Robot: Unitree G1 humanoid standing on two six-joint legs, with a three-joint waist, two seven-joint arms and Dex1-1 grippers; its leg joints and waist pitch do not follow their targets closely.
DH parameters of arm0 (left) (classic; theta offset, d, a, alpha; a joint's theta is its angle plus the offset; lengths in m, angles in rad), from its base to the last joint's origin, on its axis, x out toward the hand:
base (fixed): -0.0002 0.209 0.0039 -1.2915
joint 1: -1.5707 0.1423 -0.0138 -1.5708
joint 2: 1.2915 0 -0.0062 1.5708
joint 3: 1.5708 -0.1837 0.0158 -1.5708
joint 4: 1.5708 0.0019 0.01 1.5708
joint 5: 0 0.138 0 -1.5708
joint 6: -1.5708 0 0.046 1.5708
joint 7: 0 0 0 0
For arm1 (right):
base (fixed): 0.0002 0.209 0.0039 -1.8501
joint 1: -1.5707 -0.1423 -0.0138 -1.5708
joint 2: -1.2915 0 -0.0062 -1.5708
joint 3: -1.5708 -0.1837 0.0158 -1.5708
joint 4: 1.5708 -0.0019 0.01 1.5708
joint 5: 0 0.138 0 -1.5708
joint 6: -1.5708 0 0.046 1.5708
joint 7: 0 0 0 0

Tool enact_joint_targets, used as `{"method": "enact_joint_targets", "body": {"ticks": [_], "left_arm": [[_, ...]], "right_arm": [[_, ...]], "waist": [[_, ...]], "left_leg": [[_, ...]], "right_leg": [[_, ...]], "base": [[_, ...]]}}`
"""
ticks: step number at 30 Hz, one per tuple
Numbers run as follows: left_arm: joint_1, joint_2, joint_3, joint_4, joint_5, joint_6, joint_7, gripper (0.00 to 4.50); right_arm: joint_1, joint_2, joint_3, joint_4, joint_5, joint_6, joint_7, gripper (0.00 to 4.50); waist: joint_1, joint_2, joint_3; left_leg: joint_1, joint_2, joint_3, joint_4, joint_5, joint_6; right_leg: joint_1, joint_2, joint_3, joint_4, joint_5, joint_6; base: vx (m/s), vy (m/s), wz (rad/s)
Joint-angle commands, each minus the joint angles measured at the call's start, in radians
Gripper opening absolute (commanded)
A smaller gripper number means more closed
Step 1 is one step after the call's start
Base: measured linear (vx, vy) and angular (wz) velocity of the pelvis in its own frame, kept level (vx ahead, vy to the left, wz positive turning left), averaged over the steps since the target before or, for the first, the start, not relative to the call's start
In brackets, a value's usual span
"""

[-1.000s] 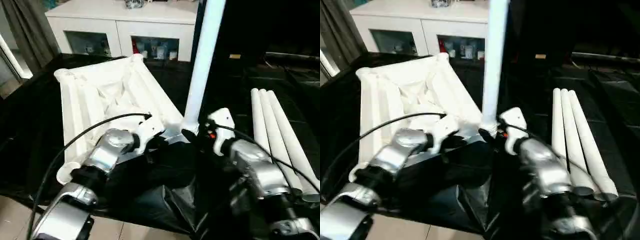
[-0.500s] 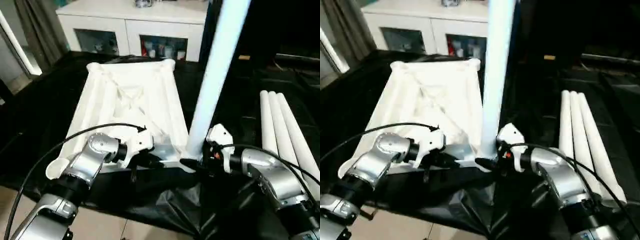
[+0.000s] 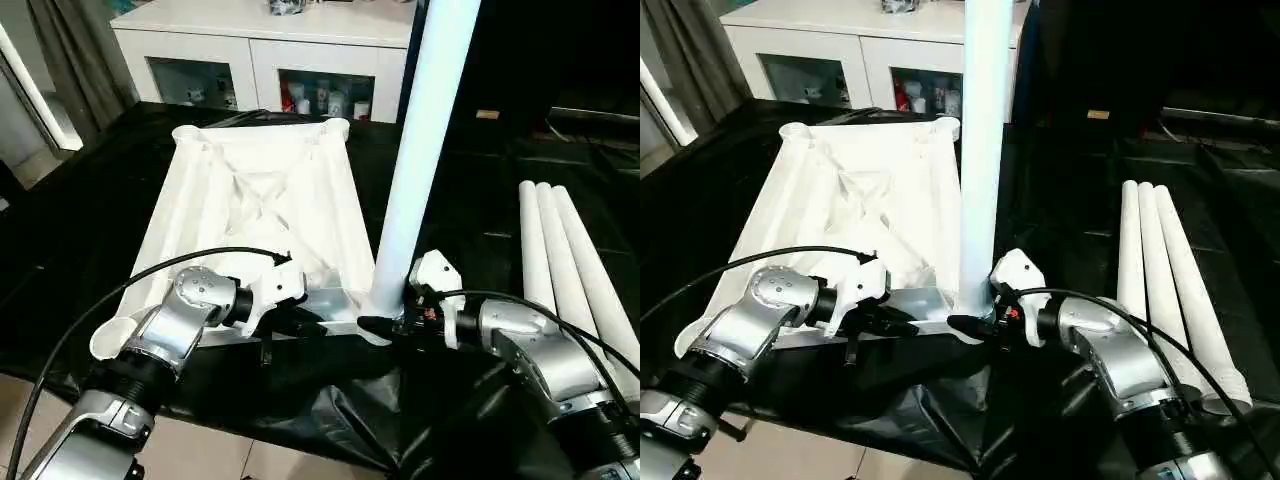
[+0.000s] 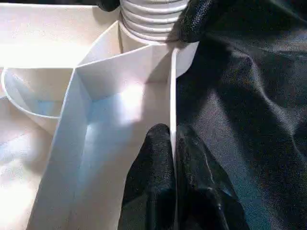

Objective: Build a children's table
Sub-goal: Rotate leg to tighten

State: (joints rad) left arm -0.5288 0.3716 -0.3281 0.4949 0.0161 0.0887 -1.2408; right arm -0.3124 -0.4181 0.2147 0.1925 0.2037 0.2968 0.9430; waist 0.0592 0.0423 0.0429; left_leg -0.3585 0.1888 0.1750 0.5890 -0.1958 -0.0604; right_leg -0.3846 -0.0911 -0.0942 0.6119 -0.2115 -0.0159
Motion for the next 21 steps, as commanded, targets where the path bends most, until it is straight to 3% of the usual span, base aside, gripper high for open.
{"method": "enact_joint_targets", "body": {"ticks": [1, 3, 4, 10, 11, 12, 14, 17, 21], "left_arm": [[0.01, -0.024, 0.014, -0.011, -0.048, 0.001, -0.005, 0.0], [-0.014, -0.055, 0.035, 0.044, -0.017, 0.012, 0.109, 0.0], [-0.014, -0.055, 0.035, 0.044, -0.017, 0.012, 0.109, 0.0], [-0.077, -0.159, 0.08, 0.177, 0.049, 0.059, 0.418, 0.0], [-0.09, -0.194, 0.088, 0.203, 0.057, 0.077, 0.49, 0.0], [-0.09, -0.194, 0.088, 0.203, 0.057, 0.077, 0.49, 0.0], [-0.119, -0.257, 0.099, 0.258, 0.072, 0.084, 0.61, 0.0], [-0.136, -0.29, 0.1, 0.287, 0.08, 0.084, 0.657, 0.0], [-0.15, -0.307, 0.08, 0.311, 0.101, 0.055, 0.658, 0.0]], "right_arm": [[-0.003, 0.019, -0.024, -0.005, 0.024, 0.011, -0.028, 2.8], [-0.012, 0.07, -0.066, 0.055, 0.019, 0.004, -0.127, 2.77], [-0.012, 0.07, -0.066, 0.055, 0.019, 0.004, -0.127, 2.77], [-0.034, 0.24, -0.186, 0.237, -0.005, -0.023, -0.489, 2.76], [-0.043, 0.285, -0.207, 0.29, -0.022, -0.045, -0.597, 2.76], [-0.043, 0.285, -0.207, 0.29, -0.022, -0.045, -0.597, 2.76], [-0.083, 0.364, -0.248, 0.402, -0.048, -0.107, -0.77, 2.76], [-0.112, 0.402, -0.264, 0.457, -0.049, -0.137, -0.825, 2.76], [-0.157, 0.437, -0.241, 0.513, -0.079, -0.196, -0.831, 2.76]], "waist": [[0.0, -0.016, -0.059], [-0.003, -0.018, -0.057], [-0.005, -0.017, -0.052], [-0.01, -0.018, -0.052], [-0.01, -0.017, -0.05], [-0.01, -0.017, -0.05], [-0.013, -0.009, -0.051], [-0.019, -0.011, -0.052], [-0.021, -0.008, -0.053]], "left_leg": [[-0.003, 0.042, -0.011, -0.062, -0.11, 0.083], [-0.004, 0.041, -0.01, -0.062, -0.119, 0.079], [0.0, 0.04, -0.009, -0.065, -0.143, 0.065], [0.0, 0.036, -0.011, -0.069, -0.161, 0.025], [0.006, 0.037, -0.01, -0.068, -0.176, 0.02], [0.004, 0.035, -0.012, -0.069, -0.174, 0.016], [0.005, 0.035, -0.012, -0.071, -0.18, 0.02], [0.005, 0.032, -0.013, -0.072, -0.206, 0.022], [0.003, 0.032, -0.015, -0.075, -0.221, 0.037]], "right_leg": [[0.054, -0.063, 0.057, -0.066, -0.079, -0.235], [0.053, -0.062, 0.057, -0.067, -0.095, -0.233], [0.049, -0.062, 0.056, -0.077, -0.15, -0.224], [0.048, -0.065, 0.056, -0.087, -0.26, -0.186], [0.041, -0.067, 0.057, -0.095, -0.292, -0.174], [0.044, -0.065, 0.056, -0.094, -0.294, -0.169], [0.042, -0.065, 0.057, -0.096, -0.292, -0.163], [0.042, -0.063, 0.056, -0.101, -0.309, -0.16], [0.046, -0.065, 0.054, -0.102, -0.314, -0.155]], "base": [[0.0, 0.0, 0.0], [0.0, 0.0, 0.0], [0.0, 0.0, 0.0], [0.0, 0.0, 0.0], [0.0, 0.0, 0.0], [0.0, 0.0, 0.0], [0.0, 0.0, 0.0], [0.0, 0.0, 0.0], [0.0, 0.0, 0.0]]}}
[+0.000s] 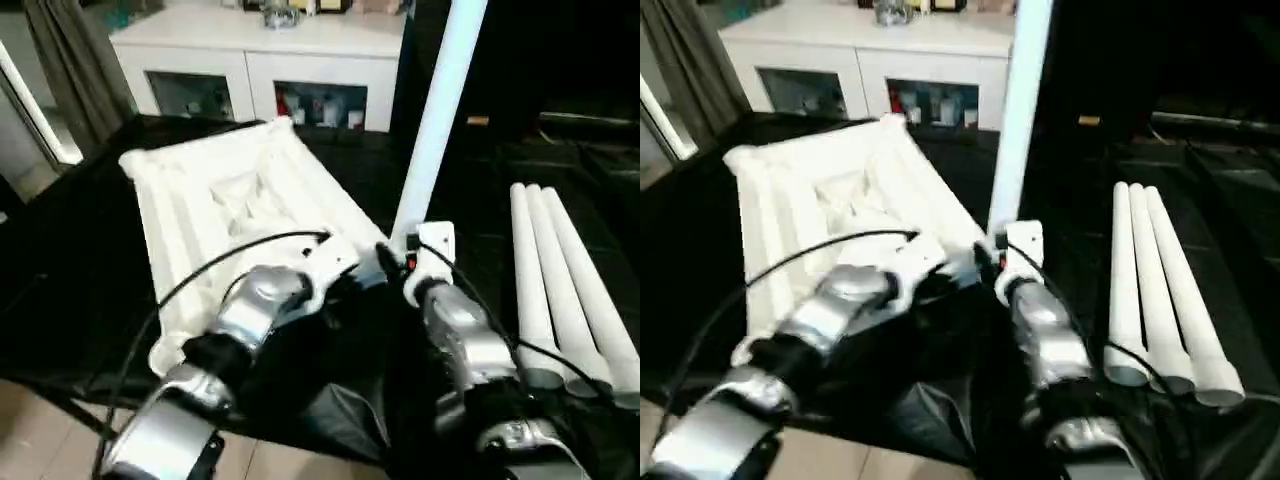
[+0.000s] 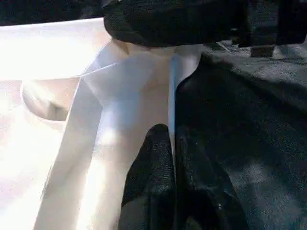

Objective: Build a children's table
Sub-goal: Rotate leg to tighten

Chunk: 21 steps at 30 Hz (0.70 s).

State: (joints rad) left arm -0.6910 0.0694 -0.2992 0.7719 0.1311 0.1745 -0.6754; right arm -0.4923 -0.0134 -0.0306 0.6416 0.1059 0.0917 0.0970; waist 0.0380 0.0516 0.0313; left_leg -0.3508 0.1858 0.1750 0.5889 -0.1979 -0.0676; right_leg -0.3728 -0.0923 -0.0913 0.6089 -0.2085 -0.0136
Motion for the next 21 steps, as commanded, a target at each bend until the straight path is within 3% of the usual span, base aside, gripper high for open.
{"method": "enact_joint_targets", "body": {"ticks": [1, 2, 3, 6, 8, 9, 12, 16, 21], "left_arm": [[0.012, -0.005, 0.05, 0.034, -0.013, -0.034, 0.09, 0.0], [0.017, 0.002, 0.043, 0.026, -0.011, -0.047, 0.069, 0.0], [0.019, 0.01, 0.036, 0.023, -0.01, -0.061, 0.054, 0.0], [0.024, 0.024, 0.034, 0.017, -0.015, -0.075, 0.028, 0.0], [0.033, 0.048, 0.037, 0.004, -0.027, -0.096, -0.018, 0.0], [0.033, 0.049, 0.037, 0.003, -0.027, -0.096, -0.019, 0.0], [0.047, 0.087, 0.046, -0.009, -0.047, -0.124, -0.086, 0.0], [0.063, 0.12, 0.04, -0.021, -0.064, -0.166, -0.16, 0.0], [0.107, 0.173, 0.014, -0.094, -0.102, -0.207, -0.338, 0.0]], "right_arm": [[0.022, 0.033, 0.005, 0.065, 0.02, 0.005, 0.019, 2.76], [0.02, 0.033, 0.011, 0.055, 0.026, -0.015, 0.058, 2.76], [0.02, 0.03, 0.012, 0.045, 0.032, -0.031, 0.086, 3.32], [0.026, 0.015, 0.018, 0.01, 0.039, -0.046, 0.135, 3.52], [0.044, -0.037, 0.039, -0.069, 0.041, -0.022, 0.215, 3.81], [0.045, -0.039, 0.04, -0.072, 0.041, -0.02, 0.218, 3.89], [0.094, -0.178, 0.112, -0.192, -0.008, 0.022, 0.356, 4.0], [0.137, -0.269, 0.135, -0.275, 0.008, 0.045, 0.497, 4.0], [0.163, -0.342, 0.149, -0.347, 0.06, 0.068, 0.649, 4.0]], "waist": [[0.0, -0.017, -0.042], [-0.001, -0.015, -0.041], [-0.001, -0.017, -0.042], [-0.001, -0.017, -0.042], [-0.001, -0.024, -0.045], [-0.002, -0.023, -0.045], [0.003, -0.025, -0.047], [0.004, -0.027, -0.044], [0.003, -0.024, -0.045]], "left_leg": [[-0.005, 0.035, -0.015, -0.075, -0.219, 0.044], [-0.006, 0.035, -0.016, -0.075, -0.224, 0.05], [-0.007, 0.036, -0.015, -0.075, -0.222, 0.054], [-0.008, 0.036, -0.015, -0.075, -0.22, 0.067], [-0.015, 0.035, -0.016, -0.072, -0.179, 0.08], [-0.017, 0.034, -0.014, -0.071, -0.169, 0.087], [-0.018, 0.034, -0.011, -0.064, -0.127, 0.107], [-0.021, 0.036, -0.011, -0.065, -0.14, 0.119], [-0.016, 0.042, -0.012, -0.066, -0.15, 0.121]], "right_leg": [[0.034, -0.064, 0.051, -0.099, -0.317, -0.157], [0.034, -0.064, 0.051, -0.1, -0.315, -0.156], [0.034, -0.064, 0.052, -0.1, -0.308, -0.156], [0.035, -0.064, 0.052, -0.099, -0.298, -0.16], [0.044, -0.062, 0.05, -0.095, -0.269, -0.15], [0.042, -0.061, 0.051, -0.093, -0.253, -0.154], [0.04, -0.059, 0.049, -0.089, -0.207, -0.168], [0.042, -0.06, 0.05, -0.09, -0.233, -0.16], [0.035, -0.061, 0.052, -0.088, -0.226, -0.185]], "base": [[0.0, 0.0, 0.0], [0.0, 0.0, 0.0], [0.0, 0.0, 0.0], [0.0, 0.0, 0.0], [0.0, 0.0, 0.0], [0.0, 0.0, 0.0], [0.0, 0.0, 0.0], [0.0, 0.0, 0.0], [0.0, 0.0, 0.0]]}}
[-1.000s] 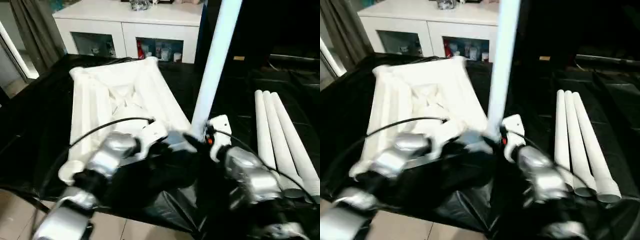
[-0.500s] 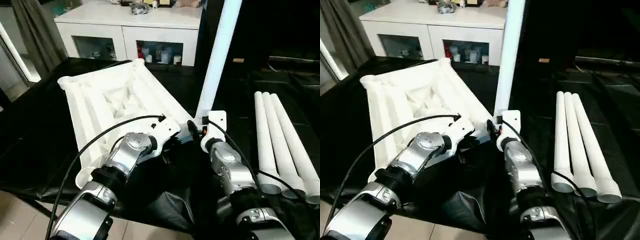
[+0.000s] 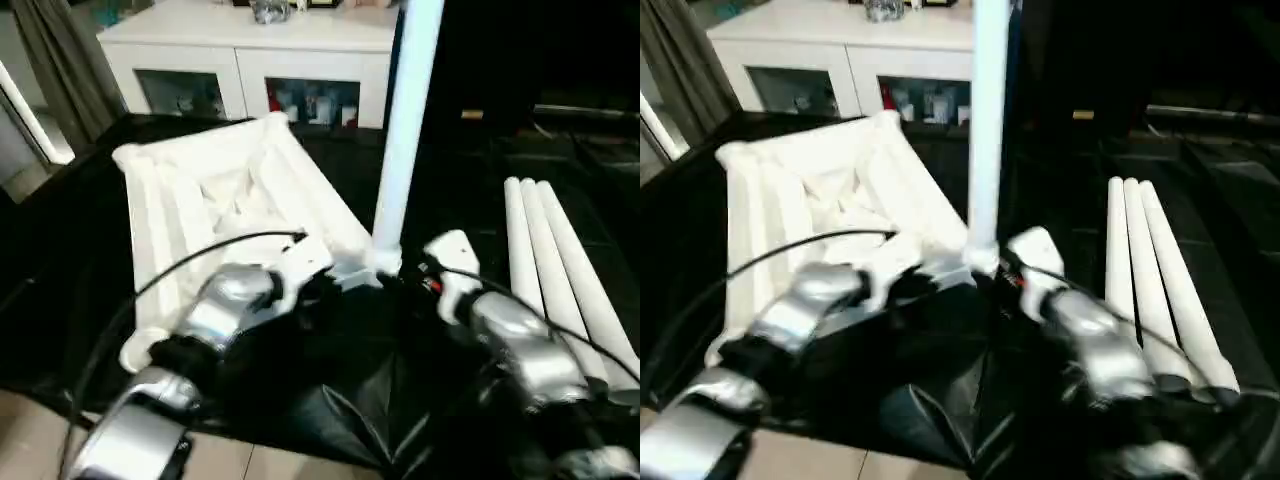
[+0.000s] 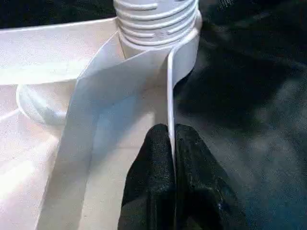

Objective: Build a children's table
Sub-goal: Rotate leg to tighten

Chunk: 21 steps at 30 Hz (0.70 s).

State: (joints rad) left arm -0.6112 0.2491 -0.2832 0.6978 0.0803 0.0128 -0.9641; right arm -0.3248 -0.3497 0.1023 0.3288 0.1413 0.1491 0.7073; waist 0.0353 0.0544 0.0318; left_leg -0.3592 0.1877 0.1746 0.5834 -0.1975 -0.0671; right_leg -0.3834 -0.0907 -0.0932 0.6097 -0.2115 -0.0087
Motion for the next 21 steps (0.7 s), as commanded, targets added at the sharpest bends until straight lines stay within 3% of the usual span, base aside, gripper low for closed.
{"method": "enact_joint_targets", "body": {"ticks": [1, 7, 8, 14, 21], "left_arm": [[0.034, 0.002, -0.004, -0.033, -0.059, -0.038, -0.074, 0.0], [0.057, 0.033, -0.016, -0.079, -0.088, -0.027, -0.188, 0.0], [0.059, 0.035, -0.016, -0.082, -0.087, -0.026, -0.191, 0.0], [0.064, 0.038, -0.01, -0.088, -0.076, -0.021, -0.193, 0.0], [0.073, 0.038, -0.007, -0.103, -0.076, -0.008, -0.204, 0.0]], "right_arm": [[-0.008, -0.014, 0.023, -0.037, 0.028, 0.012, 0.055, 4.0], [-0.025, -0.02, 0.068, -0.036, 0.038, 0.031, 0.167, 4.0], [-0.028, -0.02, 0.073, -0.03, 0.031, 0.028, 0.171, 4.0], [-0.044, -0.019, 0.081, 0.012, 0.016, 0.015, 0.17, 3.4], [-0.032, -0.015, 0.078, 0.008, 0.022, 0.023, 0.191, 2.83]], "waist": [[0.005, -0.025, -0.045], [0.009, -0.022, -0.048], [0.01, -0.026, -0.048], [0.012, -0.025, -0.047], [0.013, -0.028, -0.048]], "left_leg": [[-0.006, 0.042, -0.011, -0.062, -0.154, 0.119], [-0.008, 0.044, -0.01, -0.059, -0.123, 0.123], [-0.009, 0.044, -0.009, -0.06, -0.122, 0.123], [-0.008, 0.043, -0.009, -0.061, -0.135, 0.104], [-0.008, 0.042, -0.009, -0.058, -0.114, 0.114]], "right_leg": [[0.044, -0.063, 0.054, -0.088, -0.215, -0.2], [0.046, -0.064, 0.055, -0.076, -0.128, -0.235], [0.046, -0.063, 0.054, -0.075, -0.121, -0.237], [0.047, -0.065, 0.055, -0.077, -0.156, -0.224], [0.048, -0.064, 0.055, -0.073, -0.125, -0.227]], "base": [[0.0, 0.0, 0.0], [0.0, 0.0, 0.0], [0.0, 0.0, 0.0], [0.0, 0.0, 0.0], [0.0, 0.0, 0.0]]}}
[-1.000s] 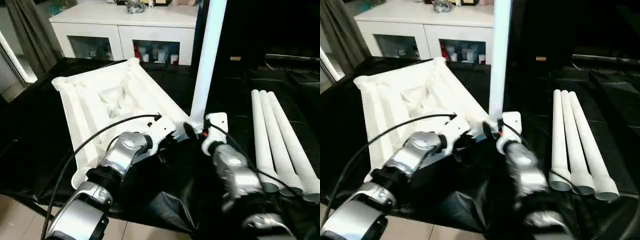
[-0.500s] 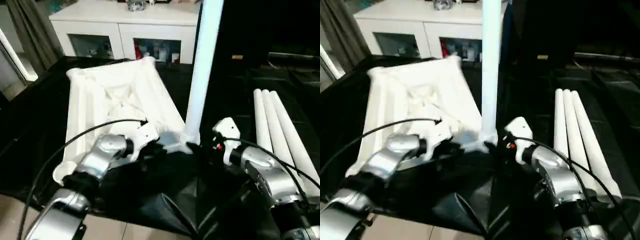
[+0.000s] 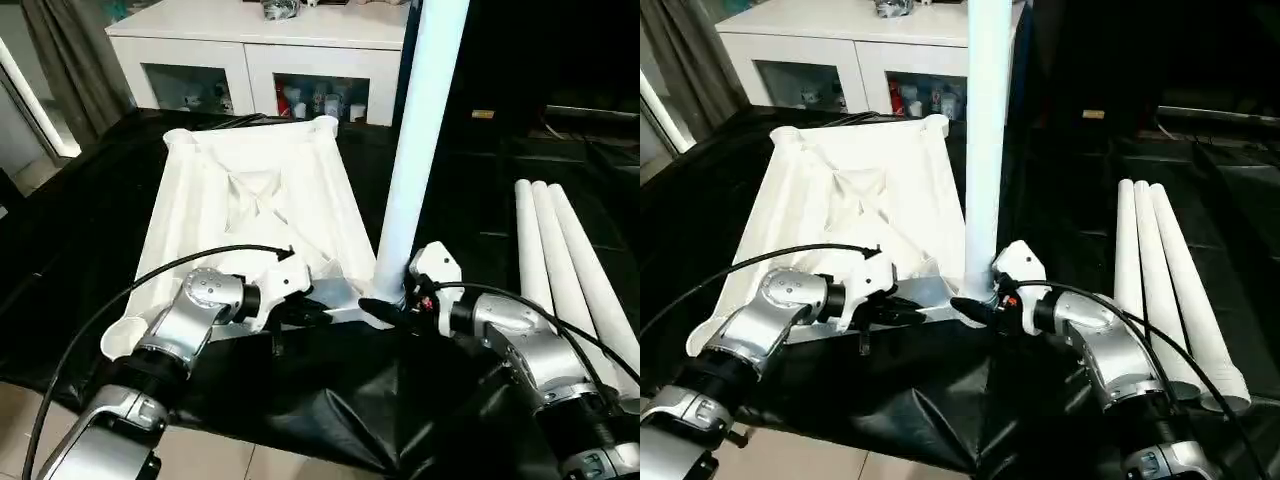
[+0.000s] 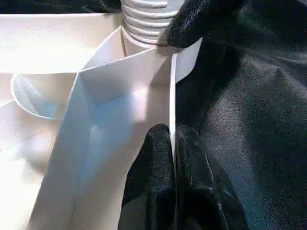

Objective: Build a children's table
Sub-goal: Rotate leg to tighten

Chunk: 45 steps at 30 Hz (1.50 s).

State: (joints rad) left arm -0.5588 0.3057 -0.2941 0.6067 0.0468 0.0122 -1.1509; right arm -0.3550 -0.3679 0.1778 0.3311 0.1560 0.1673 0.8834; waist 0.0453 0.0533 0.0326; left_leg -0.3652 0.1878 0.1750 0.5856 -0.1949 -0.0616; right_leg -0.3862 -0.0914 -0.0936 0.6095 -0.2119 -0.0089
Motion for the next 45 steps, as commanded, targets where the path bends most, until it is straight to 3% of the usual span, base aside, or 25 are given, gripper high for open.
{"method": "enact_joint_targets", "body": {"ticks": [1, 5, 9, 12, 14, 15, 20, 23, 26, 27, 29, 31, 35, 38, 42, 45], "left_arm": [[0.022, -0.019, 0.003, -0.012, -0.043, -0.006, -0.018, 0.0], [0.015, -0.024, 0.01, 0.003, -0.03, 0.015, 0.022, 0.0], [-0.023, -0.06, 0.033, 0.066, 0.005, 0.054, 0.156, 0.0], [-0.087, -0.133, 0.065, 0.148, 0.034, 0.12, 0.358, 0.0], [-0.112, -0.171, 0.071, 0.176, 0.044, 0.141, 0.432, 0.0], [-0.131, -0.21, 0.074, 0.196, 0.049, 0.155, 0.493, 0.0], [-0.146, -0.252, 0.044, 0.222, 0.082, 0.145, 0.536, 0.0], [-0.147, -0.252, 0.035, 0.225, 0.089, 0.123, 0.523, 0.0], [-0.142, -0.229, 0.036, 0.218, 0.081, 0.086, 0.483, 0.0], [-0.14, -0.225, 0.036, 0.216, 0.079, 0.079, 0.474, 0.0], [-0.122, -0.192, 0.037, 0.192, 0.067, 0.057, 0.421, 0.0], [-0.108, -0.169, 0.039, 0.176, 0.055, 0.039, 0.376, 0.0], [-0.09, -0.133, 0.043, 0.164, 0.043, 0.008, 0.315, 0.0], [-0.043, -0.073, 0.03, 0.097, -0.015, -0.054, 0.122, 0.0], [-0.025, -0.053, 0.022, 0.059, -0.04, -0.052, 0.048, 0.0], [0.004, -0.029, 0.012, -0.006, -0.083, -0.015, -0.051, 0.0]], "right_arm": [[0.0, 0.004, 0.002, 0.006, 0.006, 0.004, 0.013, 2.83], [0.0, 0.028, -0.013, 0.026, 0.004, 0.014, -0.037, 2.77], [-0.017, 0.098, -0.07, 0.109, -0.011, 0.01, -0.207, 2.77], [-0.052, 0.215, -0.15, 0.209, 0.001, 0.027, -0.448, 2.77], [-0.074, 0.264, -0.163, 0.256, -0.013, 0.022, -0.552, 2.77], [-0.099, 0.308, -0.169, 0.304, -0.032, 0.014, -0.647, 2.77], [-0.136, 0.362, -0.151, 0.364, -0.061, -0.022, -0.698, 2.77], [-0.142, 0.372, -0.153, 0.366, -0.05, -0.048, -0.674, 3.49], [-0.141, 0.348, -0.161, 0.34, -0.054, -0.072, -0.63, 3.6], [-0.14, 0.342, -0.158, 0.335, -0.057, -0.074, -0.621, 3.87], [-0.116, 0.276, -0.128, 0.251, -0.052, -0.046, -0.513, 3.94], [-0.091, 0.227, -0.113, 0.187, -0.038, -0.022, -0.434, 3.94], [-0.045, 0.136, -0.072, 0.095, -0.03, -0.013, -0.297, 3.94], [0.013, 0.014, -0.029, -0.013, -0.007, 0.008, -0.095, 3.94], [0.024, -0.013, -0.029, -0.042, 0.011, 0.04, -0.044, 3.94], [0.028, -0.031, -0.014, -0.057, 0.02, 0.056, -0.006, 3.94]], "waist": [[0.002, -0.026, -0.049], [0.002, -0.025, -0.049], [-0.005, -0.026, -0.046], [-0.012, -0.02, -0.043], [-0.012, -0.019, -0.045], [-0.013, -0.02, -0.045], [-0.012, -0.02, -0.046], [-0.012, -0.02, -0.046], [-0.014, -0.025, -0.044], [-0.013, -0.024, -0.043], [-0.013, -0.028, -0.042], [-0.009, -0.029, -0.044], [-0.005, -0.029, -0.046], [-0.004, -0.026, -0.047], [-0.006, -0.023, -0.048], [-0.004, -0.022, -0.047]], "left_leg": [[-0.002, 0.043, -0.009, -0.06, -0.117, 0.109], [-0.002, 0.042, -0.009, -0.06, -0.119, 0.105], [0.001, 0.039, -0.01, -0.064, -0.155, 0.071], [0.005, 0.04, -0.01, -0.068, -0.183, 0.052], [0.007, 0.037, -0.013, -0.069, -0.188, 0.03], [0.008, 0.039, -0.012, -0.069, -0.184, 0.031], [0.001, 0.034, -0.012, -0.067, -0.174, 0.053], [0.001, 0.036, -0.012, -0.068, -0.178, 0.065], [-0.002, 0.035, -0.013, -0.07, -0.196, 0.069], [-0.002, 0.035, -0.013, -0.071, -0.202, 0.068], [0.0, 0.035, -0.013, -0.07, -0.213, 0.073], [-0.004, 0.036, -0.013, -0.068, -0.185, 0.087], [-0.006, 0.037, -0.012, -0.064, -0.14, 0.108], [-0.007, 0.04, -0.012, -0.062, -0.141, 0.122], [-0.004, 0.045, -0.01, -0.063, -0.139, 0.129], [-0.003, 0.046, -0.01, -0.064, -0.144, 0.116]], "right_leg": [[0.05, -0.063, 0.055, -0.073, -0.127, -0.226], [0.05, -0.063, 0.055, -0.073, -0.136, -0.224], [0.048, -0.063, 0.054, -0.083, -0.21, -0.213], [0.042, -0.063, 0.056, -0.09, -0.254, -0.205], [0.043, -0.063, 0.054, -0.092, -0.274, -0.192], [0.043, -0.064, 0.056, -0.092, -0.262, -0.195], [0.048, -0.064, 0.054, -0.093, -0.234, -0.188], [0.048, -0.064, 0.054, -0.092, -0.221, -0.192], [0.05, -0.065, 0.054, -0.095, -0.25, -0.185], [0.049, -0.065, 0.053, -0.096, -0.265, -0.182], [0.048, -0.063, 0.053, -0.1, -0.295, -0.171], [0.053, -0.064, 0.055, -0.095, -0.266, -0.164], [0.054, -0.063, 0.054, -0.09, -0.205, -0.179], [0.054, -0.063, 0.054, -0.085, -0.169, -0.196], [0.049, -0.062, 0.055, -0.078, -0.13, -0.229], [0.049, -0.063, 0.055, -0.077, -0.138, -0.238]], "base": [[0.0, 0.0, 0.0], [0.0, 0.0, 0.0], [0.0, 0.0, 0.0], [0.0, 0.0, 0.0], [0.0, 0.0, 0.0], [0.0, 0.0, 0.0], [0.0, 0.0, 0.0], [0.0, 0.0, 0.0], [0.0, 0.0, 0.0], [0.0, 0.0, 0.0], [0.0, 0.0, 0.0], [0.0, 0.0, 0.0], [0.0, 0.0, 0.0], [0.0, 0.0, 0.0], [0.0, 0.0, 0.0], [0.0, 0.0, 0.0]]}}
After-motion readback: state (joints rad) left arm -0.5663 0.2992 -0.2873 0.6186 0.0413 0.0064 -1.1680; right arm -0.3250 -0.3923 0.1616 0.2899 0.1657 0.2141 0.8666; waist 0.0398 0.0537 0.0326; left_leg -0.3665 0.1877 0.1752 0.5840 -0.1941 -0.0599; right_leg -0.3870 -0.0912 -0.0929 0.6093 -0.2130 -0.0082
